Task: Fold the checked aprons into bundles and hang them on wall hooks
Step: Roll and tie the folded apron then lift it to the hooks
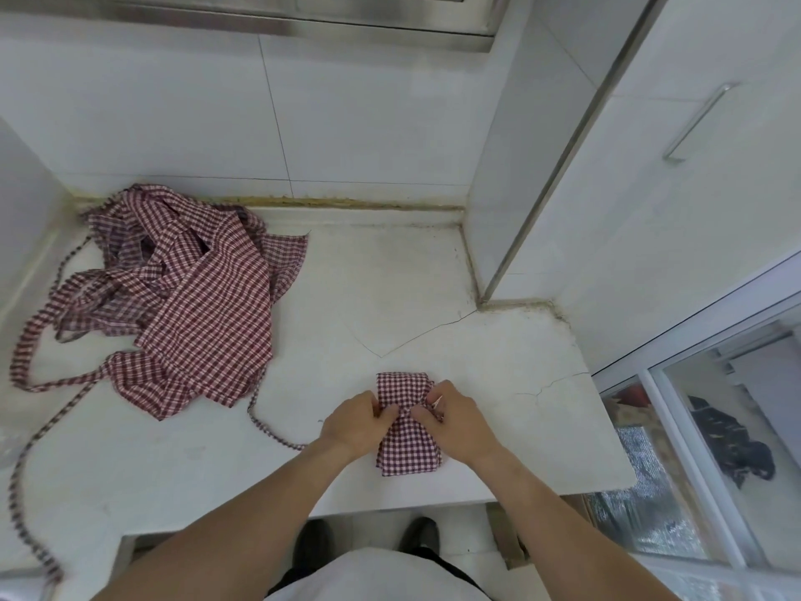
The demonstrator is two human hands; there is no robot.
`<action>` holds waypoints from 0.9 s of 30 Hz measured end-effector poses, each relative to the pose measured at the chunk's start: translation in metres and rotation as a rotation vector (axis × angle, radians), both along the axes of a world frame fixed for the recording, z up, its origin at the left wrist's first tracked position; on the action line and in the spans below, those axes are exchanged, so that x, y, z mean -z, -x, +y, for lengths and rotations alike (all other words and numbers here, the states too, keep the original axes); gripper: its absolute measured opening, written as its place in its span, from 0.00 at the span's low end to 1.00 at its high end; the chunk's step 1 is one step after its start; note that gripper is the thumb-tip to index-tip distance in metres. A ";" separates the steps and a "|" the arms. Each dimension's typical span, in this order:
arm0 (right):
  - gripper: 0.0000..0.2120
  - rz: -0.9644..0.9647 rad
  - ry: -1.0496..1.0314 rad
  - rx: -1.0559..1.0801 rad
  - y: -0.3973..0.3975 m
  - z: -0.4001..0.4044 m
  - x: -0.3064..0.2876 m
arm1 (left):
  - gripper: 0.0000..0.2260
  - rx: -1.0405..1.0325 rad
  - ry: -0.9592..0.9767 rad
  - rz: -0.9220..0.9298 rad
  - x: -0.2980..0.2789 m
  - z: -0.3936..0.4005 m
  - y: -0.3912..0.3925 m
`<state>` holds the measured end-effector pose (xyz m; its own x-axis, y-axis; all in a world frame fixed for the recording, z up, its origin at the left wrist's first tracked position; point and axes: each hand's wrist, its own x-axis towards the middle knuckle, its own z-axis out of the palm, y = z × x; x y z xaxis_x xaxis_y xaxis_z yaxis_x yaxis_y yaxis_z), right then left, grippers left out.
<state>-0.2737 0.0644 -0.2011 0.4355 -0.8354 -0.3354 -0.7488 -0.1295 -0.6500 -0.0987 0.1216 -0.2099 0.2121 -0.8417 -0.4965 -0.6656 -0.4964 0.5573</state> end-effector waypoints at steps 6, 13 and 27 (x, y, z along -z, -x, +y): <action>0.11 0.038 -0.035 0.050 0.045 -0.012 0.006 | 0.14 -0.103 0.056 0.199 0.016 0.028 -0.038; 0.23 0.201 0.045 0.000 0.032 -0.007 0.011 | 0.18 -0.200 0.065 0.229 0.008 0.025 -0.038; 0.13 0.353 0.182 -0.031 -0.007 -0.005 -0.017 | 0.12 -0.518 0.272 0.887 -0.059 0.002 -0.004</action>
<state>-0.2668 0.0596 -0.1843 0.3459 -0.8833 -0.3166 -0.9160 -0.2447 -0.3180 -0.0947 0.1239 -0.1510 0.2310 -0.8584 -0.4580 0.2900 -0.3886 0.8746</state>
